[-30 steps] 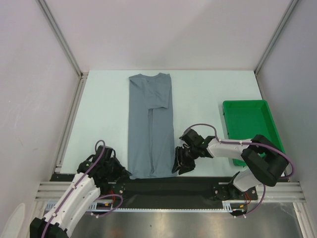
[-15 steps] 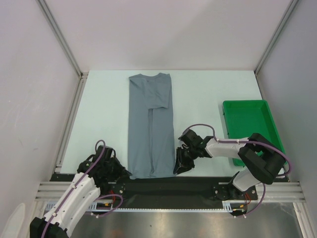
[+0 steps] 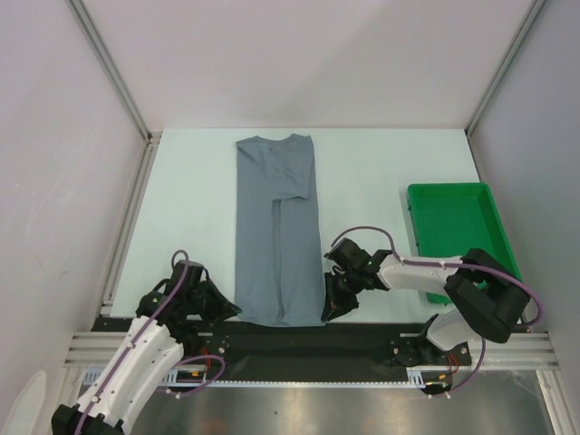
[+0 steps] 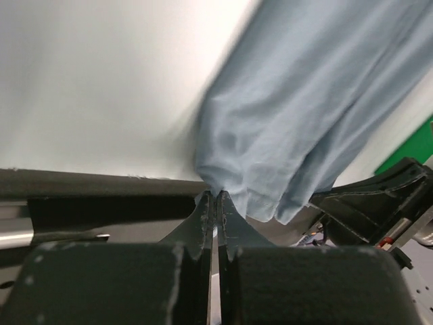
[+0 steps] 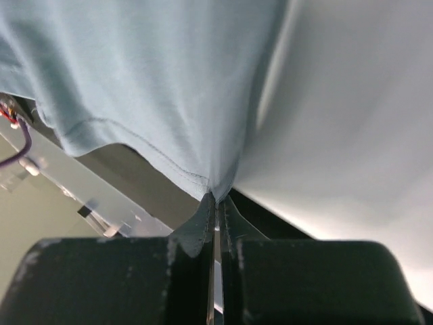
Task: Fold and stack the t-shirts
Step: Fold the tshirt
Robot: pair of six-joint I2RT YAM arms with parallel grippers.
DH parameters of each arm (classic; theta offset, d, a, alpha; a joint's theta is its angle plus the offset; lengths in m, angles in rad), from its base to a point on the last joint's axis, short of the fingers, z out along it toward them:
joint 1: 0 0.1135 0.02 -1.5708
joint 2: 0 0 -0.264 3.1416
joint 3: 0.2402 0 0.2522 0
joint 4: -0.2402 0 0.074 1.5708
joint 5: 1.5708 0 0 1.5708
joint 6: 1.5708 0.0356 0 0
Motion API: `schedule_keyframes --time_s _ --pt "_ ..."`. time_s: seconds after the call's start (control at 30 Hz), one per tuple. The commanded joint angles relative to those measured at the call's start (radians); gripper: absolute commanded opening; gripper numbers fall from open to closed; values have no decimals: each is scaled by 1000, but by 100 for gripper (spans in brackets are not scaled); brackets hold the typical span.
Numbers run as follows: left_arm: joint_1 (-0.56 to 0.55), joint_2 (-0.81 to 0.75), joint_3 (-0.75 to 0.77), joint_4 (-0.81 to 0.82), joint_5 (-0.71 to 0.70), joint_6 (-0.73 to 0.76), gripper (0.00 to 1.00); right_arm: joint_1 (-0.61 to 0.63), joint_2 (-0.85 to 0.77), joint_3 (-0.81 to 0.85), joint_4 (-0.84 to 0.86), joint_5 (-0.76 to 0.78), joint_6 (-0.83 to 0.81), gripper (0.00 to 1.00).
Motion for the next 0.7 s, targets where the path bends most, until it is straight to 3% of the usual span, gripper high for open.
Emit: schedule_keyframes --time_s 0.0,0.17,0.33,0.53,0.67 --pt "-2 -42 64 -52 -24 12 0 17 -81 18 -111 -15 -36 0" --pt "-2 -114 118 -179 -21 -14 0 34 -152 35 -182 -34 -28 0" --pt "-2 -106 258 -187 -62 21 1 13 -189 135 -273 -20 -45 0" --pt "-2 201 519 -57 -161 217 0 -143 -99 381 -387 4 -177 0" --pt "1 442 658 20 -187 306 0 -240 64 649 -447 18 -252 0"
